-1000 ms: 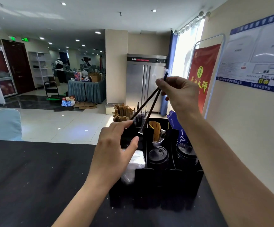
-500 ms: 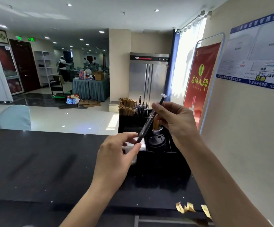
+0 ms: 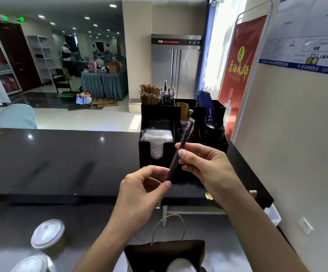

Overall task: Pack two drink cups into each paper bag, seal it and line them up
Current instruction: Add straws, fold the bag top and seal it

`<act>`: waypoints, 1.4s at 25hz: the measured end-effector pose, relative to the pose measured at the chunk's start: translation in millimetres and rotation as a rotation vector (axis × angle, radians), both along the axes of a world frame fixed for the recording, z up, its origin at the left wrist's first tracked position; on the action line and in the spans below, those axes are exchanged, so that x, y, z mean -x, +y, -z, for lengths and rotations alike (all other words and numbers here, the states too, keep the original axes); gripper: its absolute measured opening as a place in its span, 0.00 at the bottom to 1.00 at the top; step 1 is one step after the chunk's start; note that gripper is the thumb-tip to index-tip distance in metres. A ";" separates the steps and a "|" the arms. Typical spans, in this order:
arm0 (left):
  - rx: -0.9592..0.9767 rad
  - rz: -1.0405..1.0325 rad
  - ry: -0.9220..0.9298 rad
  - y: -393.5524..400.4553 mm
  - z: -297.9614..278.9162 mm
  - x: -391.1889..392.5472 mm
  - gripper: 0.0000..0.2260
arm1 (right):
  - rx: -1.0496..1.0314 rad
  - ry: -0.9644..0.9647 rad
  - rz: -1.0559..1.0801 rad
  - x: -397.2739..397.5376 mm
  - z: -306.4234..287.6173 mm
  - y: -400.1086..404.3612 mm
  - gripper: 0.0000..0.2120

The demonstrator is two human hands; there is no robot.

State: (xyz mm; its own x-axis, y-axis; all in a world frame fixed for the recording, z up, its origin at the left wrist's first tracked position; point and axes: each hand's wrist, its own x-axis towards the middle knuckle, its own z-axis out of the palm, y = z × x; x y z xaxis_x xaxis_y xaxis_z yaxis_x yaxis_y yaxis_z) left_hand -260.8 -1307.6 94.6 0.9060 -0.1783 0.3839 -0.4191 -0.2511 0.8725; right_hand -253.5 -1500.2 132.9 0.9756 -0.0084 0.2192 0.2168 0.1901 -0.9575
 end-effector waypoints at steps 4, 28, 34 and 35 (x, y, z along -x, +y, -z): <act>-0.019 0.095 0.049 4.0 15.2 26.0 0.11 | 0.022 0.026 0.029 30.8 25.3 1.1 0.15; -0.917 0.006 0.092 65.9 119.5 90.4 0.36 | 0.804 -0.211 0.125 98.1 142.5 8.5 0.10; -0.873 0.123 0.206 70.6 124.8 88.2 0.51 | 1.505 -0.554 0.047 81.5 163.0 29.4 0.06; -0.853 0.133 0.218 70.7 124.5 88.2 0.52 | 1.591 -0.491 0.001 77.2 167.5 36.1 0.05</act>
